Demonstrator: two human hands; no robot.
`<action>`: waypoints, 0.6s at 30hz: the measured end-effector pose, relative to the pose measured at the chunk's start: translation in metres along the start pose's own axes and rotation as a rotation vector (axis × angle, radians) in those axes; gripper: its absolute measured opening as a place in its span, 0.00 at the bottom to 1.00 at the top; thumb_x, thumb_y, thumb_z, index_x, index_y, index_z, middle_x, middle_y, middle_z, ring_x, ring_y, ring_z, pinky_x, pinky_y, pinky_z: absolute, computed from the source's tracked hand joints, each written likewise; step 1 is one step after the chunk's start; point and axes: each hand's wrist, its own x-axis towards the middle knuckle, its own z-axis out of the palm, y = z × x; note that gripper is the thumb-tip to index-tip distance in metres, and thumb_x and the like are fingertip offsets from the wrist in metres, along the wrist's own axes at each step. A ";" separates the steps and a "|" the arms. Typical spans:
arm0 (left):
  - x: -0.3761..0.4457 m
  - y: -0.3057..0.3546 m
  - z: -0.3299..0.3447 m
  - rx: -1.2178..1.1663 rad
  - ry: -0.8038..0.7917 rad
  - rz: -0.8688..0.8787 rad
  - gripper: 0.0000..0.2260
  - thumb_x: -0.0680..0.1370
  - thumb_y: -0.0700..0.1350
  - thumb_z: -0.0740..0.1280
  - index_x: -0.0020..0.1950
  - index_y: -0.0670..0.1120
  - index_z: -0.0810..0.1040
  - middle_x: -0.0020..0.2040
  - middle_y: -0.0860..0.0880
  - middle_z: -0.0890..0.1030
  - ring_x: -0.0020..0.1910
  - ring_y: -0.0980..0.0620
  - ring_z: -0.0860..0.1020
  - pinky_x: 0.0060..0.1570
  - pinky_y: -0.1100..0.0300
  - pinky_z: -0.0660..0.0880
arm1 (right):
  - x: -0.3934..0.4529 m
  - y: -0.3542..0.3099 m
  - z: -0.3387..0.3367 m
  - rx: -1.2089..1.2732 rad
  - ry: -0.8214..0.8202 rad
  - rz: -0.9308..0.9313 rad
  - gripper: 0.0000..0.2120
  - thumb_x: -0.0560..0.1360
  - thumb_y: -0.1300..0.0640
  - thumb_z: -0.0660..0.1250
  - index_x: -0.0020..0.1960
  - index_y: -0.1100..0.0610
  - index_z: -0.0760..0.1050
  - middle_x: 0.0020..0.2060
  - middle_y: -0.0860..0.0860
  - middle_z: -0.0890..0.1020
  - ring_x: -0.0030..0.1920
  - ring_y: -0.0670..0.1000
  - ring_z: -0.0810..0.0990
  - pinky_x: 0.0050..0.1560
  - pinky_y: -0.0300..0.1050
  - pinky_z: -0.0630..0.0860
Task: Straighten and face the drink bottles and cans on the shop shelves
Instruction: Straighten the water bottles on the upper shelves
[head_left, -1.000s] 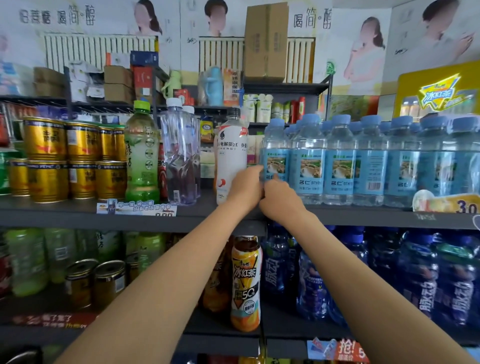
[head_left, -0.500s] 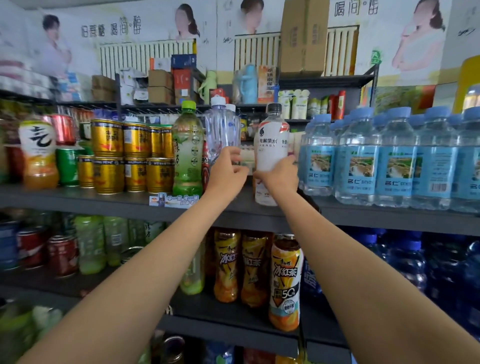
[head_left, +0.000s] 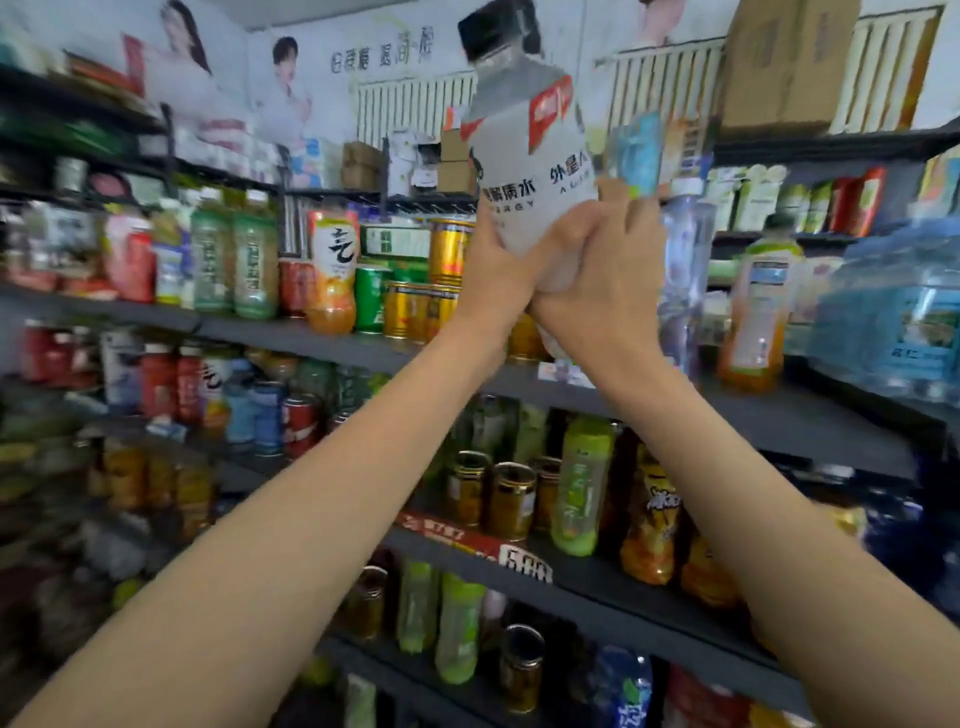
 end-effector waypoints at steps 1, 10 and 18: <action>-0.002 0.008 -0.034 0.044 0.024 -0.012 0.41 0.55 0.53 0.76 0.66 0.42 0.70 0.59 0.46 0.80 0.56 0.49 0.79 0.55 0.54 0.78 | -0.006 -0.020 0.019 0.010 -0.099 -0.009 0.38 0.65 0.40 0.65 0.67 0.63 0.65 0.56 0.59 0.72 0.56 0.59 0.70 0.53 0.53 0.70; -0.021 0.047 -0.350 0.786 -0.190 -0.283 0.26 0.70 0.45 0.74 0.64 0.51 0.68 0.53 0.59 0.77 0.49 0.66 0.75 0.44 0.71 0.76 | -0.070 -0.188 0.153 0.800 -1.056 0.476 0.17 0.71 0.53 0.72 0.57 0.50 0.70 0.53 0.52 0.81 0.46 0.55 0.83 0.45 0.45 0.82; -0.057 0.009 -0.521 1.015 -0.268 -0.561 0.38 0.66 0.51 0.77 0.71 0.51 0.63 0.62 0.56 0.72 0.60 0.54 0.72 0.49 0.63 0.72 | -0.158 -0.264 0.302 0.714 -1.202 0.686 0.19 0.68 0.49 0.75 0.54 0.55 0.77 0.48 0.53 0.83 0.44 0.54 0.84 0.36 0.47 0.82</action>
